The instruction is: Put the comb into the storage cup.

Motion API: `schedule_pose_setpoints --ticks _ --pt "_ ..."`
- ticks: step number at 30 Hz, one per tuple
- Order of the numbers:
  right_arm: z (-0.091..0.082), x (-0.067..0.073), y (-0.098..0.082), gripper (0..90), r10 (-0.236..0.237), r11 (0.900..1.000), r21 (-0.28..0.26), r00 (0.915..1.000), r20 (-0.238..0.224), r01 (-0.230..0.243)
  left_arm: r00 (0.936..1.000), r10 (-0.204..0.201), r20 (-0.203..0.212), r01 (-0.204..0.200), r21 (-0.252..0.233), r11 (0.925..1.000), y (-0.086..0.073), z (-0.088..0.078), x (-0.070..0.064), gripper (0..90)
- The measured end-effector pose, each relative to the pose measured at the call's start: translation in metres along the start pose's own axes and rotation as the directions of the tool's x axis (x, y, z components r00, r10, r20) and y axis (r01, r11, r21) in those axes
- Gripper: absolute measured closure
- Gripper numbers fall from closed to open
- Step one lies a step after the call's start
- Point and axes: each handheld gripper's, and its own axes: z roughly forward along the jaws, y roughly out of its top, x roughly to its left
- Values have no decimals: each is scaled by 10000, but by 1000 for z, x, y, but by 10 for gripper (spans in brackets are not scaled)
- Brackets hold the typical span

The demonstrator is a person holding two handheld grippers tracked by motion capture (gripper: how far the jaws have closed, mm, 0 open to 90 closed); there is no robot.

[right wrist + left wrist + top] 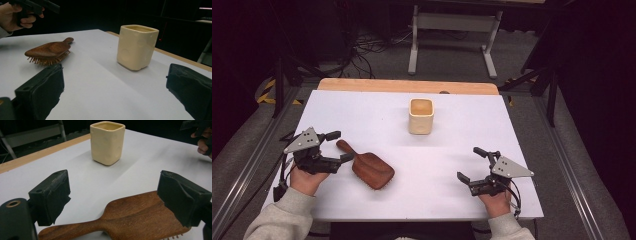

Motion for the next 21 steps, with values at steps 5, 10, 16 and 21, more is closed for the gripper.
schedule_pose_setpoints --ticks 5,10,16,21 --pt "-1 0 0 21 -2 10000 -50 10000 0 2 9994 247 244 -256 350 9991 9 6 5 214" --pt "-1 1 1 22 -12 10000 -76 10000 -94 11 9982 419 429 -445 635 9970 17 10 9 423" --pt "-1 2 1 23 -13 9999 -113 9999 -161 11 9972 577 471 -639 1426 9877 25 21 16 729" --pt "-1 2 1 23 1 9999 -133 9998 -214 -4 9972 658 360 -717 2006 9771 28 29 22 900"
